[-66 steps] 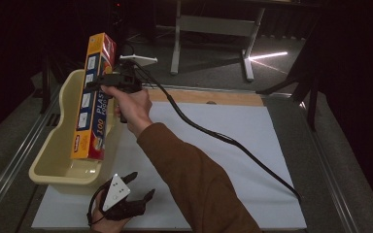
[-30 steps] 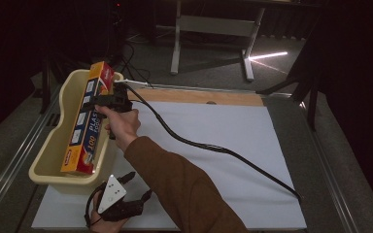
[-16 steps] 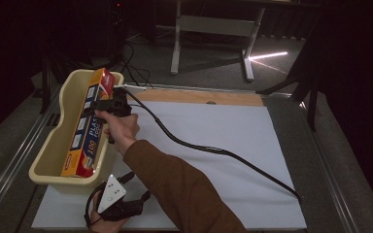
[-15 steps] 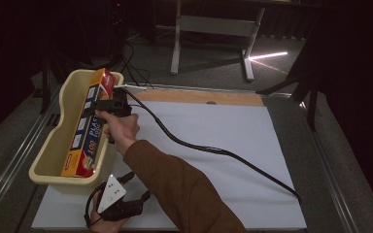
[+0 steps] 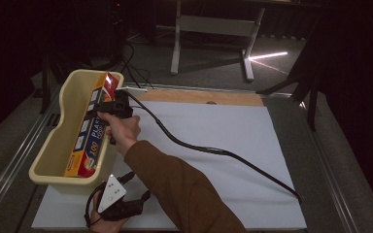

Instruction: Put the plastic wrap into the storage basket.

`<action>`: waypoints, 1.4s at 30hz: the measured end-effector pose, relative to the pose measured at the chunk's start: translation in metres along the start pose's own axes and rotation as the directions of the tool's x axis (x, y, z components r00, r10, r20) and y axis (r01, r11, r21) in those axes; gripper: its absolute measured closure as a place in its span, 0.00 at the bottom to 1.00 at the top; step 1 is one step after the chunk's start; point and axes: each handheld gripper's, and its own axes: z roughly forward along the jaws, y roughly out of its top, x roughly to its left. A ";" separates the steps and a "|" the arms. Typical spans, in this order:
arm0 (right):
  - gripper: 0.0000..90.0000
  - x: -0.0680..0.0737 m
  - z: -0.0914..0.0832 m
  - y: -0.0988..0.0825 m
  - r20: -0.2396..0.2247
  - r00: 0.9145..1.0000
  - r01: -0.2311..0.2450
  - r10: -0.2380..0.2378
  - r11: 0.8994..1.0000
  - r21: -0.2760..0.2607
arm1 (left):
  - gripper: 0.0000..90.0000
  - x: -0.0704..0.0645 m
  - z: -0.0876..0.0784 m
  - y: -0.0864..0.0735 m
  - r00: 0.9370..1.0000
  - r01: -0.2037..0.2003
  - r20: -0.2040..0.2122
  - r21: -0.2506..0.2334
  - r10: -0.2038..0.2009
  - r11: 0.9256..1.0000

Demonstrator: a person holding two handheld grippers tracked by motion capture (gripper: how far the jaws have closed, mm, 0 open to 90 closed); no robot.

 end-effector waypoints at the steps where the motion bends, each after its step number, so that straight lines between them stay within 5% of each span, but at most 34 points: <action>1: 0.44 0.000 0.000 0.000 0.005 1.000 0.001 -0.001 1.000 -0.001 | 0.27 0.000 0.000 0.000 1.000 0.002 0.000 0.001 -0.002 1.000; 26: 0.38 0.007 -0.013 0.000 0.047 0.999 -0.008 0.006 0.999 0.044 | 0.27 -0.001 0.001 0.000 1.000 -0.006 0.000 0.009 0.006 1.000; 34: 0.42 0.006 -0.028 -0.002 0.026 0.997 0.068 -0.070 0.994 0.086 | 0.27 -0.002 0.003 0.000 1.000 -0.010 -0.004 0.012 0.010 1.000; 40: 0.44 0.002 -0.048 -0.003 0.029 0.981 0.188 -0.192 0.977 0.098 | 0.26 -0.002 0.004 0.000 1.000 -0.012 -0.007 0.015 0.012 1.000; 41: 0.45 0.001 -0.053 -0.003 0.028 0.973 0.224 -0.228 0.970 0.097 | 0.26 -0.001 0.004 0.000 1.000 -0.013 -0.010 0.018 0.013 1.000; 42: 0.45 -0.001 -0.064 -0.005 0.048 0.943 0.324 -0.329 0.941 0.095 | 0.26 -0.001 0.004 0.000 1.000 -0.013 -0.013 0.019 0.013 1.000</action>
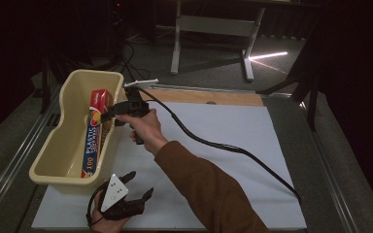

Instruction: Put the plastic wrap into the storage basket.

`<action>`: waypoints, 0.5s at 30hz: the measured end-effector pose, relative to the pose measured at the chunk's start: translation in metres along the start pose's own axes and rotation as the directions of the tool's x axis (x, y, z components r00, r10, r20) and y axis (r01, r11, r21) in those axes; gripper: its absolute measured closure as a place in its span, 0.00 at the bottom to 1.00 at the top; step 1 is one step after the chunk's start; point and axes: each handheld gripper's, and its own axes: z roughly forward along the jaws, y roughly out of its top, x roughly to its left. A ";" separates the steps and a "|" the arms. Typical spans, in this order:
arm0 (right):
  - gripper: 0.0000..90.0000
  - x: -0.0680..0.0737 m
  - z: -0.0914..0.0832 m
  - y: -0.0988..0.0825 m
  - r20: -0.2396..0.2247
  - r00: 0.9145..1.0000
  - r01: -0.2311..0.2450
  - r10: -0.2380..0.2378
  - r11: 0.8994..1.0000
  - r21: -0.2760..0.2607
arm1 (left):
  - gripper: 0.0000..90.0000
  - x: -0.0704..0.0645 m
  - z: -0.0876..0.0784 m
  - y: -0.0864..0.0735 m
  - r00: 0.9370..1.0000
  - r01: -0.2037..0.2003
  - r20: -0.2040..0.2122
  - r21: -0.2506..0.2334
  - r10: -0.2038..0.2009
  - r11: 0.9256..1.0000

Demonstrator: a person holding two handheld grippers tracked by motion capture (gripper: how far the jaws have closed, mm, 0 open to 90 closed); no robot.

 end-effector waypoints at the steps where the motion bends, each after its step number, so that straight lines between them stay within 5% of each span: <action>1: 0.45 -0.001 -0.004 -0.002 0.022 0.999 0.036 -0.035 0.999 -0.007 | 0.26 0.000 0.000 0.000 1.000 0.001 -0.002 -0.001 -0.001 1.000; 3: 0.46 -0.003 -0.014 -0.007 0.084 0.989 0.119 -0.118 0.993 -0.014 | 0.27 0.000 0.000 0.000 1.000 -0.002 -0.005 0.001 0.002 1.000; 4: 0.46 -0.003 -0.014 -0.007 0.084 0.989 0.119 -0.118 0.993 -0.014 | 0.26 0.000 0.000 0.000 1.000 -0.002 -0.005 0.001 0.002 1.000; 5: 0.46 -0.004 -0.019 -0.010 0.120 0.978 0.174 -0.171 0.985 -0.013 | 0.26 0.000 0.000 0.001 1.000 -0.001 -0.007 0.000 0.001 1.000; 6: 0.46 -0.005 -0.024 -0.015 0.177 0.951 0.259 -0.254 0.966 -0.005 | 0.27 0.000 0.001 0.001 1.000 -0.002 -0.009 0.002 0.002 1.000; 7: 0.44 -0.006 -0.028 -0.020 0.225 0.919 0.331 -0.324 0.944 0.008 | 0.27 0.000 0.001 0.001 1.000 -0.002 -0.013 0.006 0.002 1.000; 8: 0.42 -0.007 -0.035 -0.033 0.326 0.828 0.472 -0.457 0.881 0.037 | 0.27 0.000 0.001 0.001 1.000 -0.001 -0.014 0.007 0.001 1.000; 9: 0.42 -0.007 -0.035 -0.033 0.326 0.828 0.472 -0.457 0.881 0.037 | 0.27 0.000 0.002 0.001 1.000 -0.002 -0.016 0.010 0.002 1.000; 10: 0.41 -0.009 -0.038 -0.040 0.366 0.773 0.535 -0.518 0.842 0.061 | 0.26 0.000 0.002 0.001 1.000 -0.002 -0.015 0.012 0.003 1.000; 11: 0.41 -0.009 -0.042 -0.048 0.401 0.729 0.572 -0.555 0.816 0.088 | 0.27 0.000 0.002 0.001 1.000 -0.003 -0.016 0.014 0.003 1.000; 12: 0.40 -0.013 -0.050 -0.062 0.454 0.654 0.629 -0.605 0.768 0.119 | 0.27 0.000 0.002 0.002 1.000 -0.006 -0.019 0.016 0.006 1.000; 13: 0.40 -0.013 -0.050 -0.062 0.454 0.654 0.629 -0.605 0.768 0.119 | 0.27 0.000 0.002 0.002 1.000 -0.006 -0.019 0.016 0.006 1.000; 14: 0.39 -0.020 -0.059 -0.078 0.521 0.566 0.686 -0.639 0.716 0.132 | 0.27 0.000 0.002 0.001 1.000 -0.004 -0.021 0.018 0.005 1.000; 15: 0.39 -0.020 -0.059 -0.078 0.521 0.566 0.686 -0.639 0.716 0.132 | 0.27 0.000 0.001 0.001 1.000 -0.002 -0.022 0.018 0.002 1.000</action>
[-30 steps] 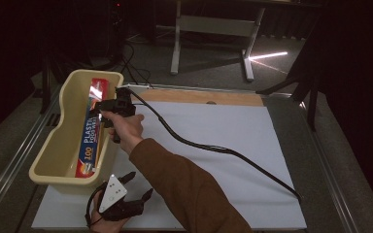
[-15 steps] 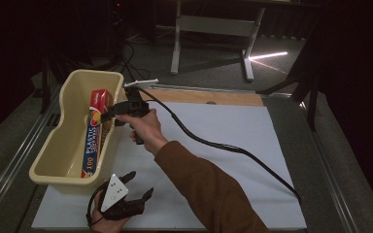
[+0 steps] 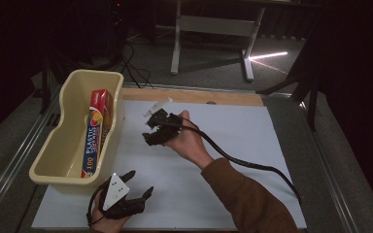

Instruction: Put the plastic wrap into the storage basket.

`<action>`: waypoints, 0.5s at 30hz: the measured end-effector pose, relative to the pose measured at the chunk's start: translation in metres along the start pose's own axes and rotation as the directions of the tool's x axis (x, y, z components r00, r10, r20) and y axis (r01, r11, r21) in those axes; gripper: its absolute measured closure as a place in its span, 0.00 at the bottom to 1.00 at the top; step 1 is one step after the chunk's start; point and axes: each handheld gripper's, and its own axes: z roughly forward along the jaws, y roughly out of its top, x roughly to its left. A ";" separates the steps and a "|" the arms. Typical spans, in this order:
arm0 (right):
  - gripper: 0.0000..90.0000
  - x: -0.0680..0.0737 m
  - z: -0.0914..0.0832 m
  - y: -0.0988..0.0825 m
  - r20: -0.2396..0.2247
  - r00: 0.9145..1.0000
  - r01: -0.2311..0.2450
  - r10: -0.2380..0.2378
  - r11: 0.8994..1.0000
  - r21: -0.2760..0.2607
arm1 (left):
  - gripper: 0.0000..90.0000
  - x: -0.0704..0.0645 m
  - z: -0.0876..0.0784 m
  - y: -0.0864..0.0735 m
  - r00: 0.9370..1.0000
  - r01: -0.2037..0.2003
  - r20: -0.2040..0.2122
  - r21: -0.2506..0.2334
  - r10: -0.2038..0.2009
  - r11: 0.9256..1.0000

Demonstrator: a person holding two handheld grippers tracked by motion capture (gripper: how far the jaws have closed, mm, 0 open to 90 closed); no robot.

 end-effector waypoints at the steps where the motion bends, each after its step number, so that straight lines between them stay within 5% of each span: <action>1: 0.39 0.000 -0.003 -0.009 0.042 0.998 0.042 -0.041 0.999 -0.009 | 0.27 0.000 0.000 0.000 1.000 0.002 -0.001 0.002 -0.002 1.000; 5: 0.35 0.000 -0.017 -0.043 0.090 0.989 0.117 -0.115 0.993 -0.017 | 0.27 0.002 0.001 0.000 1.000 0.006 -0.015 0.011 -0.006 1.000; 8: 0.35 -0.004 -0.028 -0.079 0.105 0.994 0.037 -0.032 0.998 -0.046 | 0.26 0.002 0.002 -0.001 1.000 0.018 -0.024 0.019 -0.017 1.000; 15: 0.27 -0.017 -0.047 -0.131 0.125 0.991 -0.028 0.043 0.992 -0.125 | 0.26 0.004 0.003 -0.001 0.999 0.024 -0.025 0.031 -0.024 0.999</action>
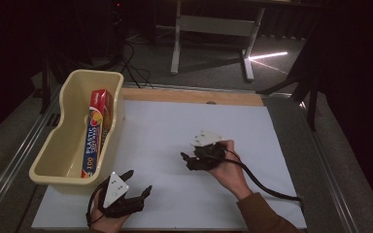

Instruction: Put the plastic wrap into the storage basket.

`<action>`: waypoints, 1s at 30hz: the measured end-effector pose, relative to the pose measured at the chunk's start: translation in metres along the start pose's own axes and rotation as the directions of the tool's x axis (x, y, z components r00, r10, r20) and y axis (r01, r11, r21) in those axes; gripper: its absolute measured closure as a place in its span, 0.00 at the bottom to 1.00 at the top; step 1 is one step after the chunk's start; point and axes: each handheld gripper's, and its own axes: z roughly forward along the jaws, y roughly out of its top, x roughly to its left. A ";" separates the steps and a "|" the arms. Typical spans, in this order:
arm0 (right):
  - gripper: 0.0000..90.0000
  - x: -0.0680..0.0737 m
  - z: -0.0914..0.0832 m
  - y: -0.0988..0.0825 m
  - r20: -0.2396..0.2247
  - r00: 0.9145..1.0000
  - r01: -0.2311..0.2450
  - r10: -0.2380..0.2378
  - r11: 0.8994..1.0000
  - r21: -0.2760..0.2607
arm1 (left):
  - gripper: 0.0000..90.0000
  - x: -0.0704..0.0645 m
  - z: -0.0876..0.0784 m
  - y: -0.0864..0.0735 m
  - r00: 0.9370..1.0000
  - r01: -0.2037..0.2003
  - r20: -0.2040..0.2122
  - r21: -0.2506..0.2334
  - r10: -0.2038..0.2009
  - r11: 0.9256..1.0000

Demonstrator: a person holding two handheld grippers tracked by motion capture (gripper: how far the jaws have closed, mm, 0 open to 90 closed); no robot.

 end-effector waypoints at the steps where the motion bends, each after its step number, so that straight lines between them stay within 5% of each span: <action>1: 0.25 -0.003 -0.004 -0.009 0.001 1.000 -0.011 0.011 1.000 -0.010 | 0.26 0.000 0.001 0.000 1.000 0.004 0.000 0.000 -0.004 1.000; 6: 0.24 -0.012 -0.020 -0.043 0.005 0.997 -0.077 0.078 0.995 -0.065 | 0.26 0.001 0.001 0.000 1.000 0.003 -0.006 0.004 -0.003 1.000; 9: 0.26 -0.020 -0.031 -0.084 0.054 0.982 -0.170 0.181 0.971 -0.170 | 0.26 0.002 0.000 0.001 1.000 0.006 -0.015 0.005 -0.006 1.000; 14: 0.26 -0.027 -0.037 -0.098 0.067 0.975 -0.198 0.211 0.967 -0.163 | 0.26 0.002 -0.001 0.001 1.000 0.006 -0.019 0.000 -0.006 1.000; 18: 0.26 -0.032 -0.049 -0.113 0.062 0.961 -0.255 0.270 0.950 -0.179 | 0.26 0.004 0.000 0.001 1.000 0.005 -0.023 0.005 -0.005 1.000; 30: 0.21 -0.024 -0.074 -0.135 0.051 0.967 -0.237 0.251 0.952 -0.193 | 0.26 0.002 0.002 0.002 1.000 -0.009 -0.026 0.008 0.009 1.000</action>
